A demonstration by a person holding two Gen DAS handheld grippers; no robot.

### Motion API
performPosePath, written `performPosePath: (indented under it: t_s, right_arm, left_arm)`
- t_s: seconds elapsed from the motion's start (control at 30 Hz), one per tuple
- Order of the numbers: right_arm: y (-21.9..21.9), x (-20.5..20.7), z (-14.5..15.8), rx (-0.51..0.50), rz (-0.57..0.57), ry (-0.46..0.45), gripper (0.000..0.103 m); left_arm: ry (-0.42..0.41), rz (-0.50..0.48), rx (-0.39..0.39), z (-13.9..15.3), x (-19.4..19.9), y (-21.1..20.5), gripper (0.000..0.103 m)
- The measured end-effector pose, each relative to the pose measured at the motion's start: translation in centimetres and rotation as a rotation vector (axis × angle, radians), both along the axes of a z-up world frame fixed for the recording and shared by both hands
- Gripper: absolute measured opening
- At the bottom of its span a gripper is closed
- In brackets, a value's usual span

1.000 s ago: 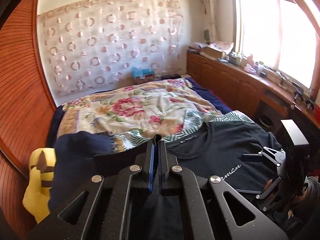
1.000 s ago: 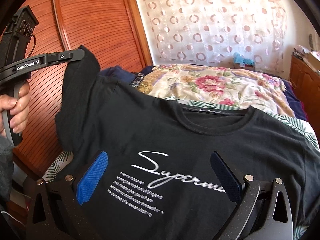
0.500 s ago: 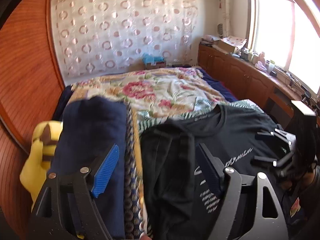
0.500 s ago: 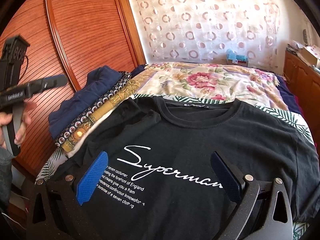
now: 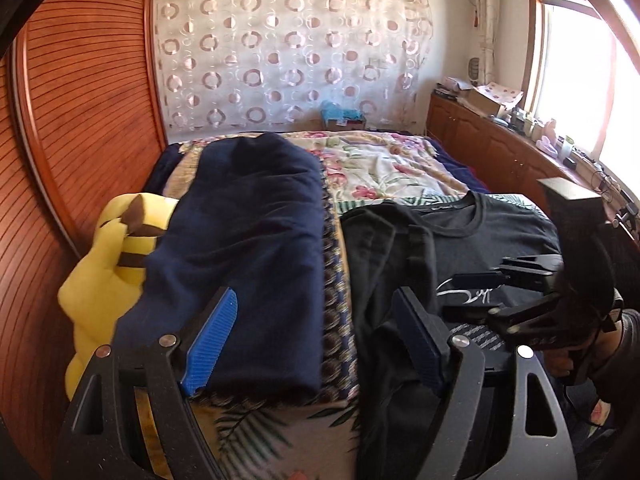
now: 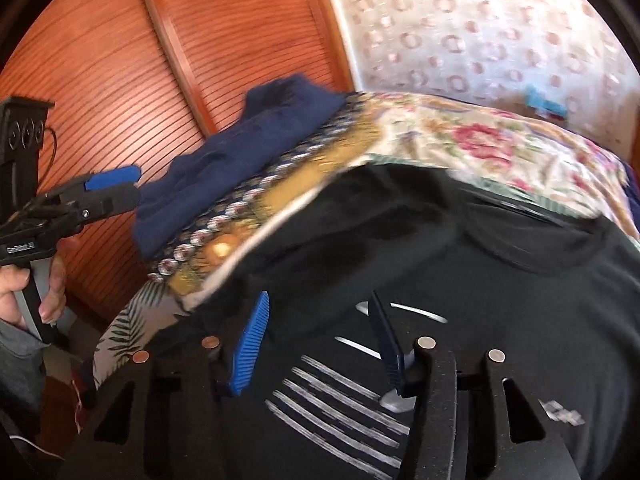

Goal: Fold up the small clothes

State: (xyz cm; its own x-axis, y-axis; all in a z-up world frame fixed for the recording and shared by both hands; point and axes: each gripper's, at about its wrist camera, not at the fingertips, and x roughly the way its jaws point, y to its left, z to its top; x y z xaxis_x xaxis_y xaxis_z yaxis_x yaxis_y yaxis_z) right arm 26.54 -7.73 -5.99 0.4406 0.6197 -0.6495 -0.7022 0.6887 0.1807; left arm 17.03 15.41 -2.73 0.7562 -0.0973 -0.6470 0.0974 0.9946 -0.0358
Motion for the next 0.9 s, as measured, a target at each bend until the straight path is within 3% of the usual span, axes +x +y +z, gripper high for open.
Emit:
performPosePath:
  t_s: [0.07, 0.2, 0.33, 0.37, 0.4, 0.43, 0.73, 0.9]
  right_arm:
    - [2.3, 0.4, -0.6, -0.024, 0.047, 0.007, 0.049]
    - [4.8, 2.7, -2.5, -0.080, 0.070, 0.041, 0.029]
    - [5.9, 4.1, -2.7, -0.087, 0.062, 0.039, 0.026]
    - [5.9, 4.1, -2.8, -0.082, 0.074, 0.019, 0.022]
    - [6.1, 3.9, -2.7, -0.097, 0.073, -0.001, 0.009]
    - [6.2, 3.7, -2.9, -0.109, 0.064, -0.015, 0.005]
    - [-0.1, -0.3, -1.2, -0.029, -0.054, -0.049, 0.005]
    - [-3.4, -2.3, -1.8, -0.012, -0.109, 0.004, 0.005]
  left_arm:
    - [0.000, 0.011, 0.008, -0.1, -0.2, 0.5, 0.080]
    - [0.003, 0.024, -0.002, -0.7, -1.0, 1.7, 0.080]
    - [0.012, 0.030, -0.012, -1.3, -1.5, 2.1, 0.080]
    - [0.015, 0.030, -0.013, -1.4, -1.6, 2.1, 0.080]
    - [0.016, 0.029, -0.014, -1.5, -1.7, 2.2, 0.080]
    - [0.015, 0.029, -0.014, -1.5, -1.8, 2.1, 0.080]
    - [0.012, -0.032, -0.029, -1.8, -2.2, -0.6, 0.080]
    - [0.031, -0.091, -0.029, -3.0, -1.7, -3.3, 0.080]
